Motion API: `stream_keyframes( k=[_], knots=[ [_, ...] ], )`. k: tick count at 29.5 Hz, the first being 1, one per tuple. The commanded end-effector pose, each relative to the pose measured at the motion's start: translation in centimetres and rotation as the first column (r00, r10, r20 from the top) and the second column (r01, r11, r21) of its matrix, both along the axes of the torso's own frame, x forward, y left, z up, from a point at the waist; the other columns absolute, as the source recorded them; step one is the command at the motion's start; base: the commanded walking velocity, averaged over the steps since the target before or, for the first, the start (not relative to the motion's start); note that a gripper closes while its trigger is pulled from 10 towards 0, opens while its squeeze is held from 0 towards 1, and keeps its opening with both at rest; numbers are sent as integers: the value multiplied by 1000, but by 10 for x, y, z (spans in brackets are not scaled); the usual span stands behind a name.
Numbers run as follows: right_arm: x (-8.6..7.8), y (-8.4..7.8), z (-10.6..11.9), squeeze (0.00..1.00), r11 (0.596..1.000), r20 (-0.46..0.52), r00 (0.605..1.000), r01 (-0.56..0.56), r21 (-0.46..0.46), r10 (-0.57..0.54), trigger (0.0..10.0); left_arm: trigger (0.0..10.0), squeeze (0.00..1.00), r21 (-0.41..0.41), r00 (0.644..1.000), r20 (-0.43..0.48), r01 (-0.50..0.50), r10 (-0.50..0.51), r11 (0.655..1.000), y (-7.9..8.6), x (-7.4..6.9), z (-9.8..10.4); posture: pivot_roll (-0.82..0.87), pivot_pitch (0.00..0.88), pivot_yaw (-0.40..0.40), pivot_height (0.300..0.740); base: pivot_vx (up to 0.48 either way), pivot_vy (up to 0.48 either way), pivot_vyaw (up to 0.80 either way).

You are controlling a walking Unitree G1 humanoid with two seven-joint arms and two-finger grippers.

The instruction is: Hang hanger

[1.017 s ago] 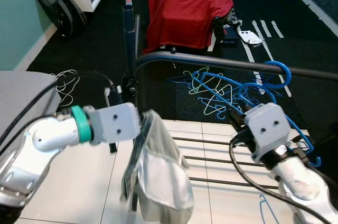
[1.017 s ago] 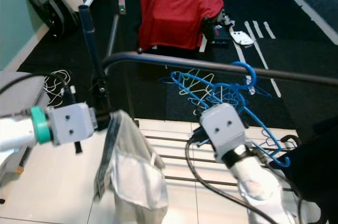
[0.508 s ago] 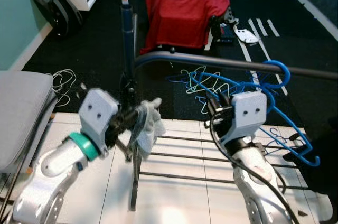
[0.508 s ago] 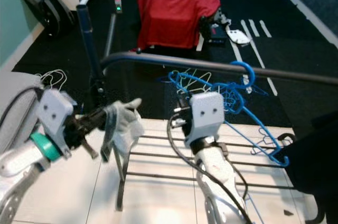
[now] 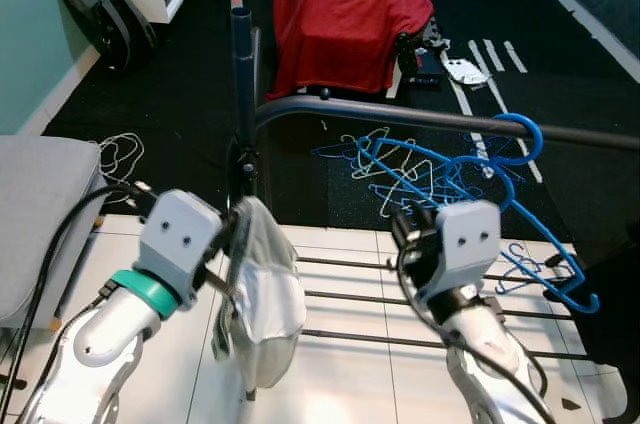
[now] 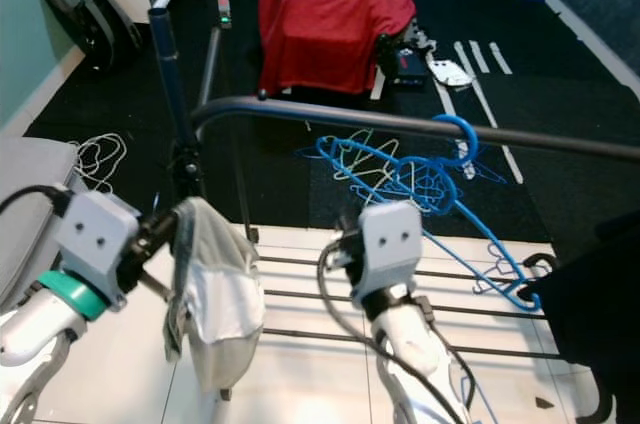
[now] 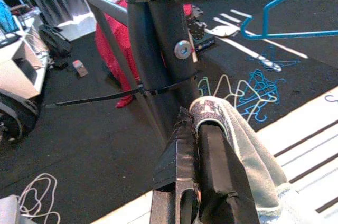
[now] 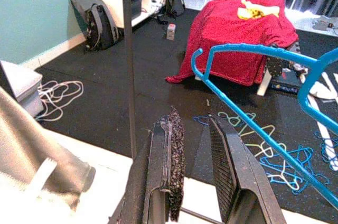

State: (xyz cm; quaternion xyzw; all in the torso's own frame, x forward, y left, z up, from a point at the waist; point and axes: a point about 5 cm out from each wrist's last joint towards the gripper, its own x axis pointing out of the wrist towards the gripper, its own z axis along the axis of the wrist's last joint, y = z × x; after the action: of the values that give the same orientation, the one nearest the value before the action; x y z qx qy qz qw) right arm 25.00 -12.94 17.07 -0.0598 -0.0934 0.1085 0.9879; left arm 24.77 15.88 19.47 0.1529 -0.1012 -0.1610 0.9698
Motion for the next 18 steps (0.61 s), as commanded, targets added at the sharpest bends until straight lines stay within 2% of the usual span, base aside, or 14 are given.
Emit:
stream_keyframes(
  k=[1,18],
  knots=[
    [-2,-2,1,0,1000,8,1000,3,-6,-3,10000,10000,0,-8,1000,-14,-15,15,1000,2,-3,-3,-41,95,35,740,-251,0,0],
    [3,-1,2,0,1000,14,1000,11,5,-11,10000,10000,0,-8,999,12,-32,32,999,0,-2,2,-27,98,38,740,-272,0,0]
  ],
)
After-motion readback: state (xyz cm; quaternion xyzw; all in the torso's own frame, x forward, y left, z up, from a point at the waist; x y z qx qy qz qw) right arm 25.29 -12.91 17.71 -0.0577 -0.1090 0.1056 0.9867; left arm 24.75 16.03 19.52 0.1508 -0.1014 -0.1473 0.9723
